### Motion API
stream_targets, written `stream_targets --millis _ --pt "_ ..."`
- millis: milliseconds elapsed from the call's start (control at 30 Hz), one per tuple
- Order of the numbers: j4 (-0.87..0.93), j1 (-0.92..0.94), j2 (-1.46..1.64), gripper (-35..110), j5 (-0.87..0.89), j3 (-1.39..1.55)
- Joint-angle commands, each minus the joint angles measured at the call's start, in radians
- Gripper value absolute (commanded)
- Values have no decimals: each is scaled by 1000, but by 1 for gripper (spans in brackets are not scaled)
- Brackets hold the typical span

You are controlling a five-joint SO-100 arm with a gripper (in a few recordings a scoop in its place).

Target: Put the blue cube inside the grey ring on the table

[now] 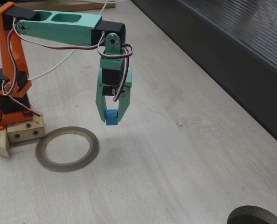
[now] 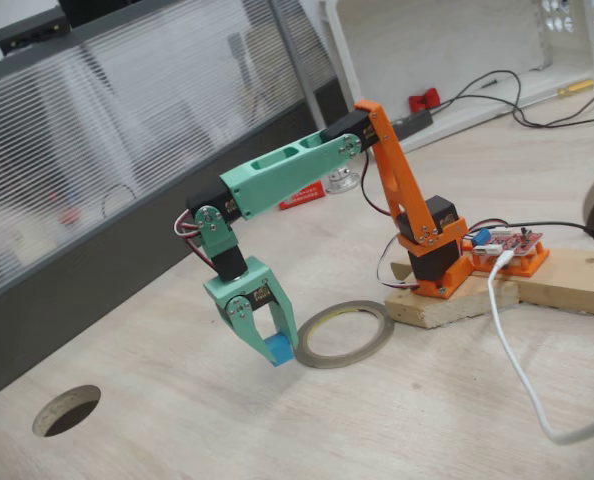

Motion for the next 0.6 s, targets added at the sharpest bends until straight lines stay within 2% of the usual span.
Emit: stream_targets --millis 0,367,567 --pt "18 11 66 3 8 -14" --pt "18 21 140 3 8 18" --pt "9 207 261 3 8 230"
